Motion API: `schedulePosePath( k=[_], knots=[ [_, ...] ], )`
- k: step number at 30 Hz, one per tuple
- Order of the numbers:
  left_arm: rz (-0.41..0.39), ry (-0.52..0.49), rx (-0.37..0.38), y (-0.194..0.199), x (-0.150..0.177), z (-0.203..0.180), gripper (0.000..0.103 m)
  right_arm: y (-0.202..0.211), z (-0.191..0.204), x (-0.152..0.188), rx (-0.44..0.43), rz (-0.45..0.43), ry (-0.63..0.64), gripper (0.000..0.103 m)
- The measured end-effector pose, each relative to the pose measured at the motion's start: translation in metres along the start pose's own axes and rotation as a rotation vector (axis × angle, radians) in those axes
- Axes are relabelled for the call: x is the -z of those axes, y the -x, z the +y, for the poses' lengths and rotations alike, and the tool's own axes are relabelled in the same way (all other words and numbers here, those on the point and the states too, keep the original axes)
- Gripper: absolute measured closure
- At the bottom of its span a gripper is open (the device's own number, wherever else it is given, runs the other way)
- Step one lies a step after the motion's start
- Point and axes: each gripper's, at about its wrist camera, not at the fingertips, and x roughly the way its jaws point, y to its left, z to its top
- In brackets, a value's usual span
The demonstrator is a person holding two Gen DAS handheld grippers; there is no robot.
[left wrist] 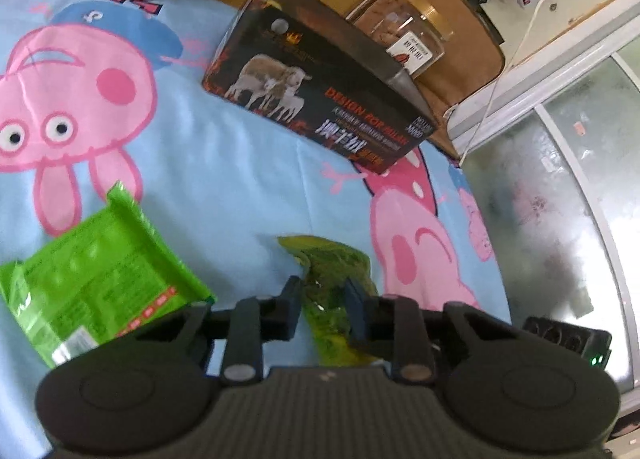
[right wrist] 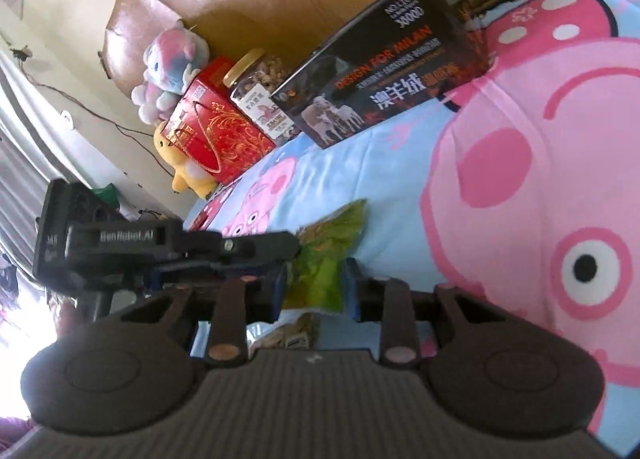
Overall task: Organize snacks
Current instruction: 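Grasp the yellow-green pouch on the bed with the left tool, then lower the yellow-green pouch into the black box and open the left tool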
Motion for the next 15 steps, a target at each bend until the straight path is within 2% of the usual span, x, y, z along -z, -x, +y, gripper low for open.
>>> schedulePosePath(
  k=[3, 7, 11, 15],
  knots=[
    [-0.014, -0.003, 0.037, 0.007, -0.010, -0.006, 0.079, 0.006, 0.002, -0.005, -0.019, -0.035, 0.006, 0.079],
    [-0.073, -0.066, 0.050, 0.020, -0.036, -0.026, 0.079, 0.013, 0.016, -0.026, -0.023, -0.081, 0.074, 0.081],
    [-0.153, -0.126, 0.035, 0.027, -0.076, -0.045, 0.079, 0.006, 0.030, -0.067, -0.027, -0.136, 0.134, 0.081],
    [-0.199, -0.158, -0.005, 0.017, -0.119, -0.054, 0.079, -0.012, 0.034, -0.110, 0.000, -0.176, 0.175, 0.081]
  ],
)
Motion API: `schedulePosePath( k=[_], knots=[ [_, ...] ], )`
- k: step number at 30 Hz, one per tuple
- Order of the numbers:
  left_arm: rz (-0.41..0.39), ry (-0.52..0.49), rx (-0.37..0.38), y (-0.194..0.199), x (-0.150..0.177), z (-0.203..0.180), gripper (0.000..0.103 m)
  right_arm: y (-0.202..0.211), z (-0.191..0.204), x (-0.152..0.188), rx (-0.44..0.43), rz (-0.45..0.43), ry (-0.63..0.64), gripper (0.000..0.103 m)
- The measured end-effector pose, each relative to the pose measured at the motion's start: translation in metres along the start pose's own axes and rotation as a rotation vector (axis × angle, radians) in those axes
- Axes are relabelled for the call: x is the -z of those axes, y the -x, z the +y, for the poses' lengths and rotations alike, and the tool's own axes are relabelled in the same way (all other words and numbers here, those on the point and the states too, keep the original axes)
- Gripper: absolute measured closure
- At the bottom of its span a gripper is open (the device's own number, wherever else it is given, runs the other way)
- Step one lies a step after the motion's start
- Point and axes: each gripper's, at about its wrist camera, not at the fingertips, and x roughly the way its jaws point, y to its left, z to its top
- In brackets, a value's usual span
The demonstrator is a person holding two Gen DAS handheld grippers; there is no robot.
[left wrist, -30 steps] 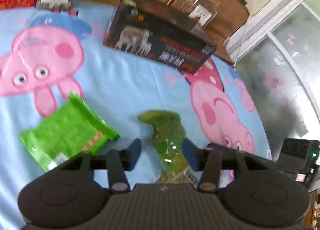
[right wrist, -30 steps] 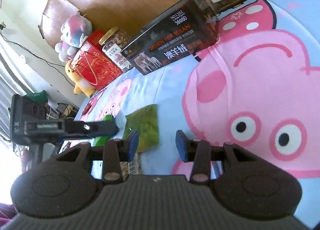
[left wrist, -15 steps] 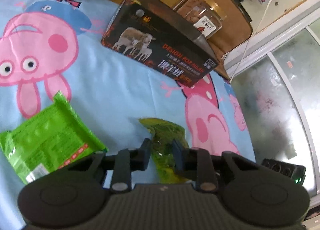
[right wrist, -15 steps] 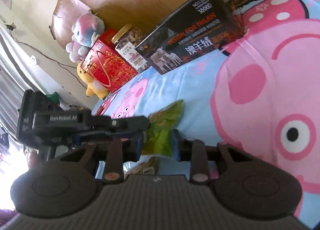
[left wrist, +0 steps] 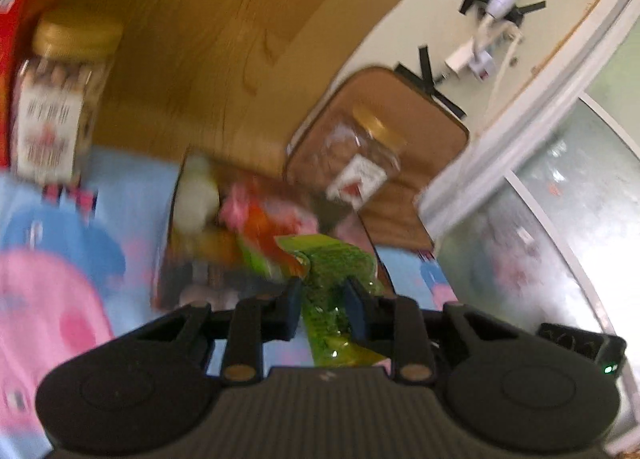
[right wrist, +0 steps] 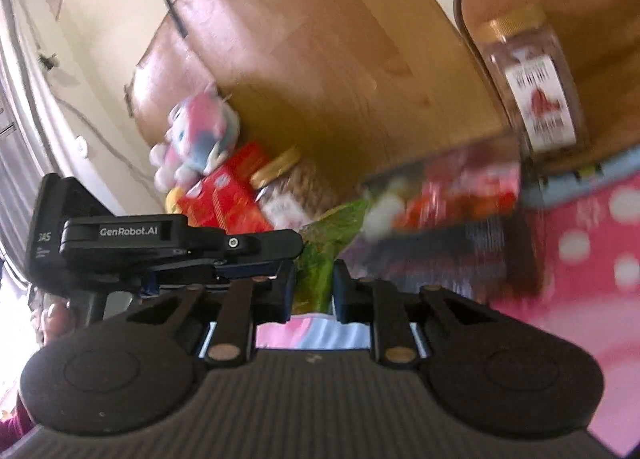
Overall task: Organize snacks
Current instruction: 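Lower the yellow-green pouch into the black box and open the left tool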
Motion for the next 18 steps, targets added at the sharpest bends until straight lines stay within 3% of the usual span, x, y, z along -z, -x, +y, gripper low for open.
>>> schedulePosePath(
  k=[6, 10, 12, 18],
  knots=[
    [-0.008, -0.019, -0.149, -0.045, -0.034, 0.019, 0.078, -0.065, -0.023, -0.038, 0.084, 0.067, 0.025, 0.079],
    [0.021, -0.017, -0.236, -0.063, -0.034, 0.031, 0.077, -0.096, -0.027, -0.036, 0.185, 0.120, 0.089, 0.064],
    [0.004, -0.021, -0.215, -0.055, -0.031, 0.031, 0.072, -0.091, -0.028, -0.036, 0.227, 0.093, 0.085, 0.060],
    [-0.051, -0.056, -0.170, -0.006, -0.020, 0.020, 0.072, -0.038, -0.024, -0.025, 0.198, -0.019, -0.009, 0.060]
  ],
)
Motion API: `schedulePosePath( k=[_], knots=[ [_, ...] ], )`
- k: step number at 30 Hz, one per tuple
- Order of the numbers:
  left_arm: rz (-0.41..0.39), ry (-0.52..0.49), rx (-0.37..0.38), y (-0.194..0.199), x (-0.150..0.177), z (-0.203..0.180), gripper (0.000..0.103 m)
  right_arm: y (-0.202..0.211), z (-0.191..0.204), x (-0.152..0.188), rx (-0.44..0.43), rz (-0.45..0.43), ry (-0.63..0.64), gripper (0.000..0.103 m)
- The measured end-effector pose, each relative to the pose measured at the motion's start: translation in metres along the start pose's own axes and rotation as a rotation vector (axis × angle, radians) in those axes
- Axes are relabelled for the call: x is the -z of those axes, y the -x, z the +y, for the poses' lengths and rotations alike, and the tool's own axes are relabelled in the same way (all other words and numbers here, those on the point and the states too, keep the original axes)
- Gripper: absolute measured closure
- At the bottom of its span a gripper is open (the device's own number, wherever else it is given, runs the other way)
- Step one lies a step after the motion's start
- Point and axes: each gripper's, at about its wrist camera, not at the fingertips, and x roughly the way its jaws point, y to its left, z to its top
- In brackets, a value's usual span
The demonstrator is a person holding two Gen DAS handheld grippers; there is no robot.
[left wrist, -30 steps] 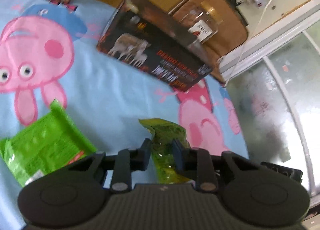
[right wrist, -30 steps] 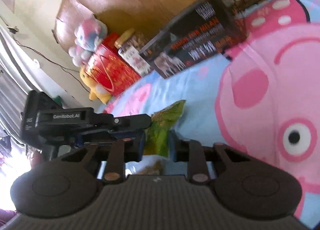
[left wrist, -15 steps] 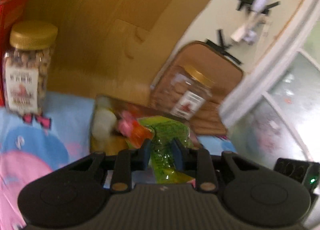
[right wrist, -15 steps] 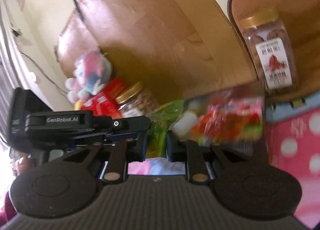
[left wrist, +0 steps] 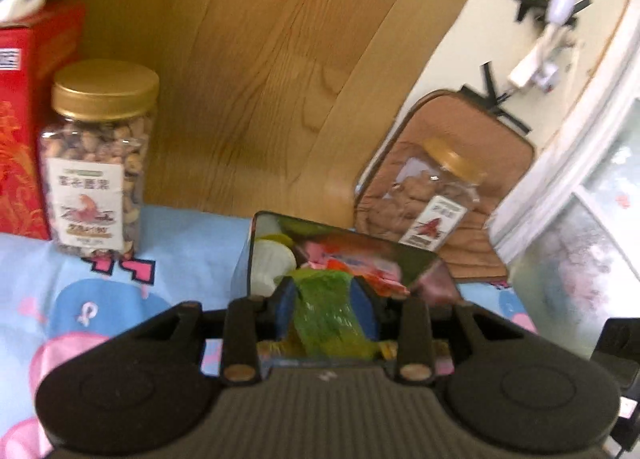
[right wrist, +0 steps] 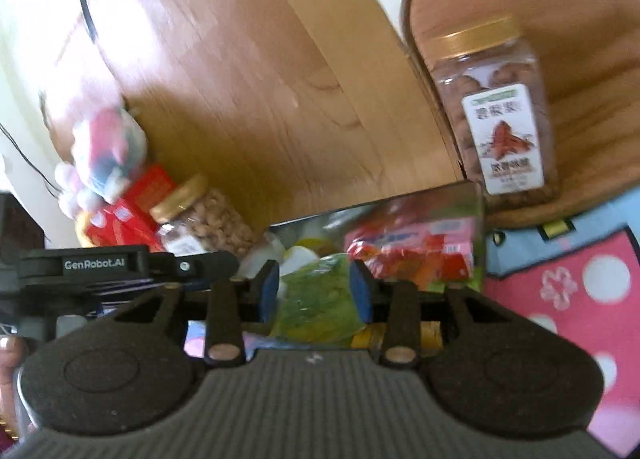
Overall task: Organize snacks
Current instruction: 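Lower the yellow-green pouch into the black box and open the left tool, then grasp the green snack packet on the bed with the left tool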
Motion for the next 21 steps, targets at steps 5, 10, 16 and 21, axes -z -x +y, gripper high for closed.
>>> schedulePosePath(
  k=[5, 10, 16, 21],
  knots=[
    [-0.006, 0.016, 0.004, 0.057, 0.041, 0.025, 0.072, 0.041, 0.017, 0.036, -0.152, 0.046, -0.056, 0.060],
    [0.046, 0.121, -0.080, 0.099, 0.099, 0.073, 0.072, 0.036, 0.035, 0.093, -0.280, 0.246, -0.131, 0.060],
    [0.038, 0.198, -0.090, 0.117, 0.132, 0.099, 0.062, 0.019, 0.050, 0.126, -0.276, 0.372, -0.163, 0.061],
    [0.057, 0.138, -0.043, 0.101, 0.131, 0.088, 0.062, 0.018, 0.054, 0.141, -0.285, 0.433, -0.238, 0.061]
  ],
)
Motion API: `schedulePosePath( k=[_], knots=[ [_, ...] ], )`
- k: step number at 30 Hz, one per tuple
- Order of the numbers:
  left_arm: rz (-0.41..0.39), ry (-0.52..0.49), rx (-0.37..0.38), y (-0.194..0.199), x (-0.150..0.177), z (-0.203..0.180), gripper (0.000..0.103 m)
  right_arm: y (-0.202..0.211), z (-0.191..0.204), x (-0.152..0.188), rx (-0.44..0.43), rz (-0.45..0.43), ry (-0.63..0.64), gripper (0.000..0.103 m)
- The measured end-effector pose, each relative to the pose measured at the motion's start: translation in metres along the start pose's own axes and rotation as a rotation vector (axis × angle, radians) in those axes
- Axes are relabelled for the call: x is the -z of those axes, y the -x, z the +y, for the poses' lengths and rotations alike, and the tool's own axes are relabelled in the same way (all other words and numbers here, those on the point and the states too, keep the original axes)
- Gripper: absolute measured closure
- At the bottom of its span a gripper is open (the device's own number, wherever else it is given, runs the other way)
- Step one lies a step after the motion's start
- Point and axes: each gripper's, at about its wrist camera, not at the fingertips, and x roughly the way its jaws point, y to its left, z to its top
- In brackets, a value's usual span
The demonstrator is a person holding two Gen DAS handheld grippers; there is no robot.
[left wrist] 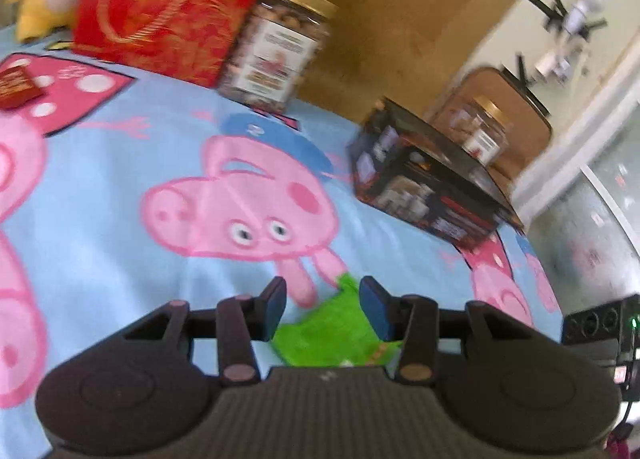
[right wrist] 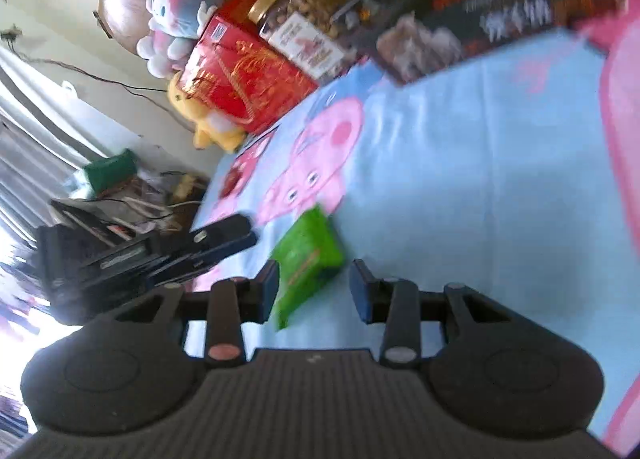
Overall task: Organize snacks
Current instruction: 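Grasp the green snack packet on the bed with the left tool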
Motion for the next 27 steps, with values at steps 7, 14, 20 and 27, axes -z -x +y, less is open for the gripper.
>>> schedulePosePath(
  k=[7, 14, 20, 27],
  knots=[
    [0.091, 0.029, 0.071, -0.006, 0.028, -0.006, 0.069, -0.011, 0.016, -0.001, 0.079, -0.035, 0.061, 0.061],
    [0.062, 0.060, 0.099, 0.005, 0.026, -0.001, 0.060, -0.002, 0.023, 0.000, 0.087, -0.068, 0.169, 0.061],
    [0.073, 0.040, 0.069, -0.007, 0.035, -0.006, 0.068, -0.012, 0.023, 0.010, 0.134, -0.035, 0.269, 0.061],
    [0.023, 0.006, 0.062, 0.003, 0.014, -0.024, 0.068, -0.017, 0.034, 0.006, 0.151, -0.078, 0.371, 0.072]
  ],
)
